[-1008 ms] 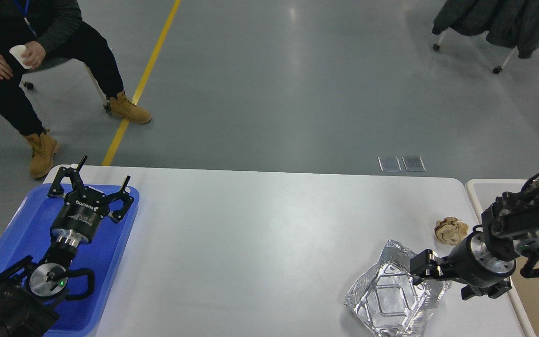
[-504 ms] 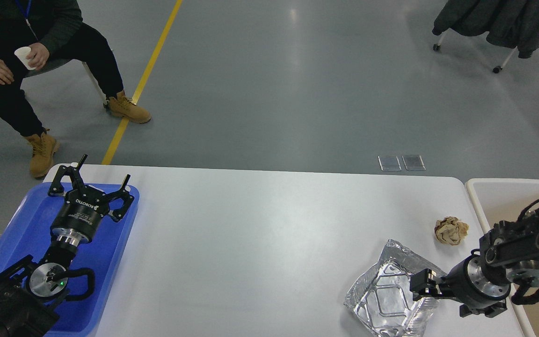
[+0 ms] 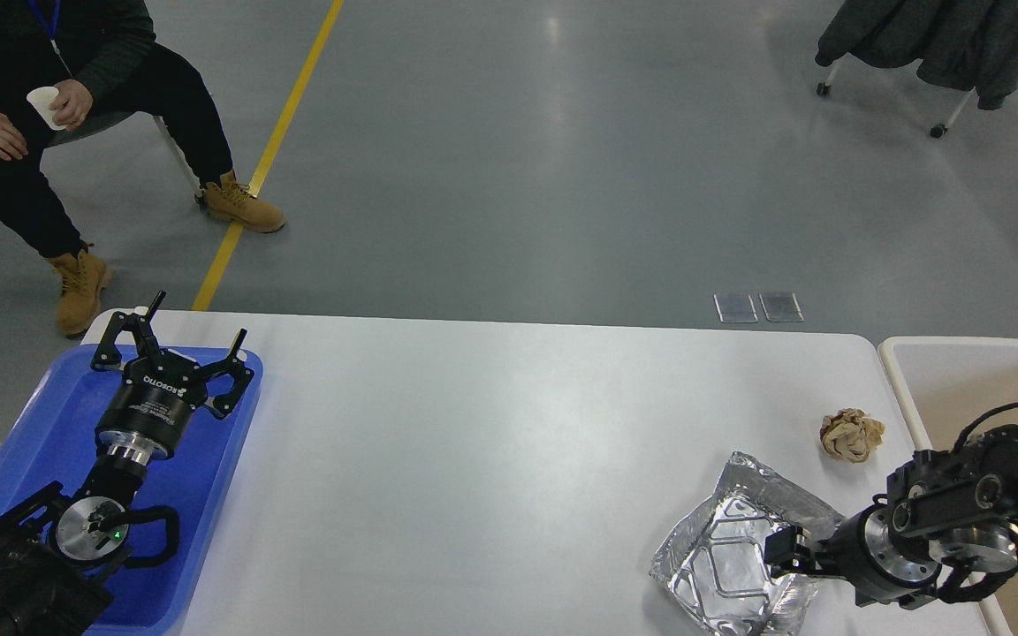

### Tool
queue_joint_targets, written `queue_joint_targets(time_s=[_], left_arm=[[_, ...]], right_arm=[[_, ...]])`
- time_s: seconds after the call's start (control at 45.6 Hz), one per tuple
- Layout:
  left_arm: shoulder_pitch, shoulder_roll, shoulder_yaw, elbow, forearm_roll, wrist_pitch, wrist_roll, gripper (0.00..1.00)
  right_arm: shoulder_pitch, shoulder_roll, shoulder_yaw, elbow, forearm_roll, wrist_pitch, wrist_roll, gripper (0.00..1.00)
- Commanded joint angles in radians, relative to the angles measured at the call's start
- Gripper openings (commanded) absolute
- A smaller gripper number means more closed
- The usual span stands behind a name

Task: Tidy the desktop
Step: 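Close the right gripper on the edge of the silver foil wrapper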

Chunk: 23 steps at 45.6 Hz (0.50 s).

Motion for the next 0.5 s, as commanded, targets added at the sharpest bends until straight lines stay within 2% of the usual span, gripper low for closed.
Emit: queue_joint_targets(time_s=[0.0,0.066,0.11,0.241,0.263,0.285,0.307,0.482], left_arm=[[0.0,0.0,0.0,0.0,0.0,0.002,0.0,0.99],[0.0,-0.002,0.0,0.0,0.0,0.002,0.0,0.99],[0.0,-0.002,-0.002,0.0,0.0,0.0,0.0,0.99],[0.0,-0.002,-0.002,0.0,0.0,0.002,0.0,0.99],[0.0,0.0,0.0,0.0,0.0,0.0,0.0,0.99],[0.0,-0.002,0.0,0.0,0.0,0.0,0.0,0.99],[0.0,-0.002,-0.002,0.0,0.0,0.0,0.0,0.99],[0.0,-0.002,-0.002,0.0,0.0,0.0,0.0,0.99]], right_arm=[[-0.043,0.023,0.01,-0.032,-0.007,-0.04,0.0,0.84],[-0.045,0.029,0.01,-0.038,-0.008,-0.042,0.0,0.71],[-0.045,0.031,0.008,-0.038,-0.012,-0.043,0.0,0.54],[-0.043,0.031,-0.001,-0.038,-0.033,-0.042,0.0,0.28],[-0.042,0.029,-0.003,-0.036,-0.035,-0.042,0.0,0.19],[-0.04,0.029,-0.004,-0.036,-0.035,-0.042,0.0,0.05],[-0.04,0.028,-0.003,-0.036,-0.036,-0.042,0.0,0.0],[-0.039,0.029,-0.004,-0.03,-0.038,-0.042,0.0,0.0]])
